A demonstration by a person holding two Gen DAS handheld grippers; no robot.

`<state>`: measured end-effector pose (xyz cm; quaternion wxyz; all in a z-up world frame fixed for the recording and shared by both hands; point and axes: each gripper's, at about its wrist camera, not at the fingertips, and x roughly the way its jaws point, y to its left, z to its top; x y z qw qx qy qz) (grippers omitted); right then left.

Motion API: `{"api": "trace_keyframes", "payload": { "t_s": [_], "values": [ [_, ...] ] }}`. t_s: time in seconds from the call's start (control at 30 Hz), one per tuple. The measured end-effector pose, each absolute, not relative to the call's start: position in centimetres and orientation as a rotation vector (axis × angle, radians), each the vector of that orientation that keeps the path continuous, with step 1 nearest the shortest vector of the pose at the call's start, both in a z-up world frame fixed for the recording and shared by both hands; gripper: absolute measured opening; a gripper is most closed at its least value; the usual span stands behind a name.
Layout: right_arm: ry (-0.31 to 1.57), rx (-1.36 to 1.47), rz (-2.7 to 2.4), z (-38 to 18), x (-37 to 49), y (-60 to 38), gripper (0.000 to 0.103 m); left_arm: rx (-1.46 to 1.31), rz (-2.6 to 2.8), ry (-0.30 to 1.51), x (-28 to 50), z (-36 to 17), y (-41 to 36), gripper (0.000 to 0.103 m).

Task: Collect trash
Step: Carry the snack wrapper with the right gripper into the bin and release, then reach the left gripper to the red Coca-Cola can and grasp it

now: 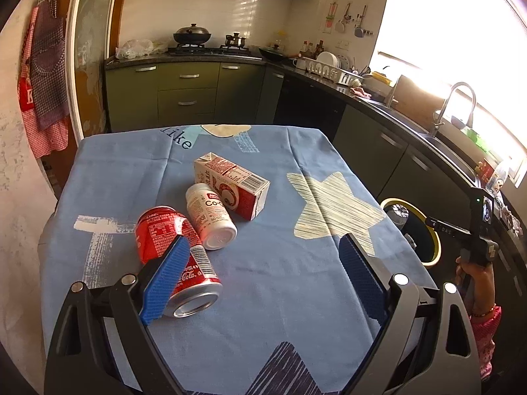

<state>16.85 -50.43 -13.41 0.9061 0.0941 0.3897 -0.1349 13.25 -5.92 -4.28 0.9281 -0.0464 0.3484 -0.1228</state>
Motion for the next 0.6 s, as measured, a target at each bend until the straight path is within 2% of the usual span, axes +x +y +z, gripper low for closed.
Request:
{"api": "trace_keyframes", "payload": {
  "t_s": [0.23, 0.6],
  "values": [
    [0.813, 0.185, -0.201, -13.4, 16.7, -47.7, 0.06, -0.091, -0.098, 0.745, 14.5, -5.5, -3.7, 0.091],
    [0.848, 0.206, -0.138, -14.8, 17.4, -46.6, 0.06, -0.063, 0.064, 0.916, 19.1, -10.0, -2.6, 0.091]
  ]
}}
